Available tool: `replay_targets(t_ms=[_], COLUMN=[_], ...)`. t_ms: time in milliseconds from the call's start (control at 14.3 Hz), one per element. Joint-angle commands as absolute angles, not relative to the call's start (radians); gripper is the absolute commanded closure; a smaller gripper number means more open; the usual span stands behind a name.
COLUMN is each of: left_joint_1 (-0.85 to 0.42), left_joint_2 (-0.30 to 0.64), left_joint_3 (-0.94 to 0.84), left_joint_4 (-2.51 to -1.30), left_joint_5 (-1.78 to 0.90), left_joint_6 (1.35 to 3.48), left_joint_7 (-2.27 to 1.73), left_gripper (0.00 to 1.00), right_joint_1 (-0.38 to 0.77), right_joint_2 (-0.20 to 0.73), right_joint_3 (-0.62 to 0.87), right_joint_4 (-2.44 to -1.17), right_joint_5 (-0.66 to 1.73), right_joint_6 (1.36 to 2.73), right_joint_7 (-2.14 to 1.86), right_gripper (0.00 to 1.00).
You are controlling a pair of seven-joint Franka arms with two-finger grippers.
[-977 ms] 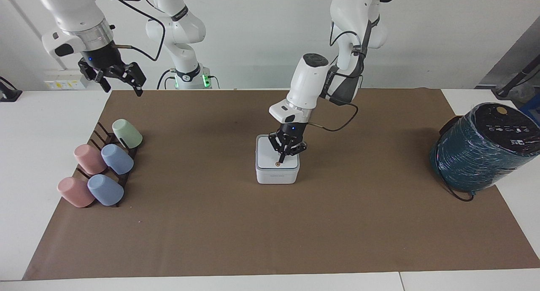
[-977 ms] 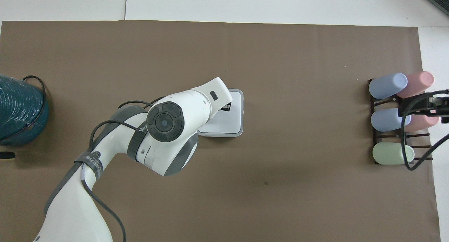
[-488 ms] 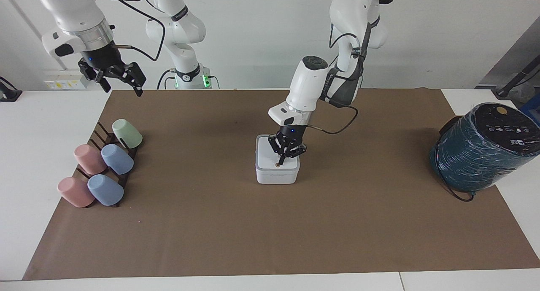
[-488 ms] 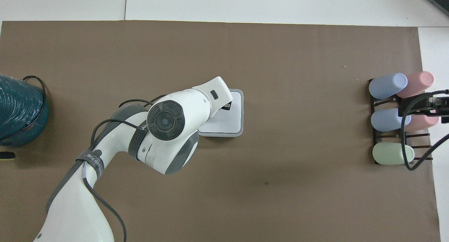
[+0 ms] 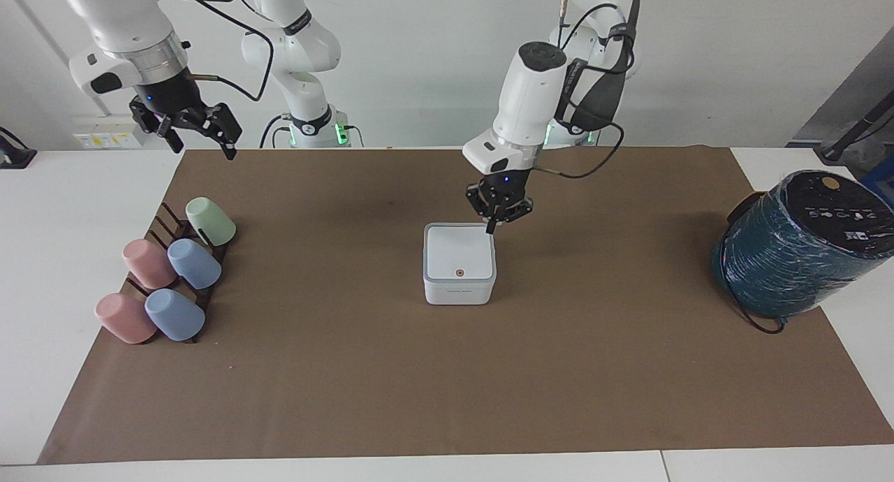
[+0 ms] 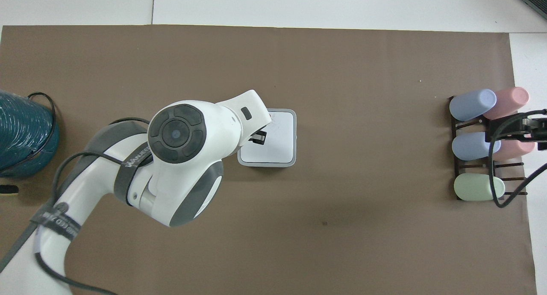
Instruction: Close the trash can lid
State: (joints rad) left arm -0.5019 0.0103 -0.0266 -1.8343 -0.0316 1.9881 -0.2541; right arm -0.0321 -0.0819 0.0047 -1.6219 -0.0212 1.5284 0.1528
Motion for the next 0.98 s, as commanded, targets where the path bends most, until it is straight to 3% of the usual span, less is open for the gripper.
replay_targets(t_ms=[0, 419, 907], left_joint_1=[-0.384, -0.146, -0.049], left_joint_2=[-0.053, -0.08, -0.014], left_joint_3=[-0.032, -0.031, -0.018], left_joint_4=[-1.861, -1.815, -1.534], left_joint_5=[-0.034, -0.028, -0.021], left_joint_6=[1.902, 1.798, 1.548], left_joint_7=[-0.212, 0.064, 0.106], left_gripper=[0.0, 0.0, 0.0], right_joint_1=[-0.035, -0.035, -0.035], right_joint_2=[-0.104, -0.104, -0.104], right_joint_3=[0.005, 0.005, 0.005], right_joint_4=[-1.643, -1.641, -1.643], right_joint_5=[-0.002, -0.002, -0.002], right_joint_6=[1.526, 1.526, 1.526], right_joint_7=[0.138, 0.138, 0.138], right_gripper=[0.0, 0.0, 0.0])
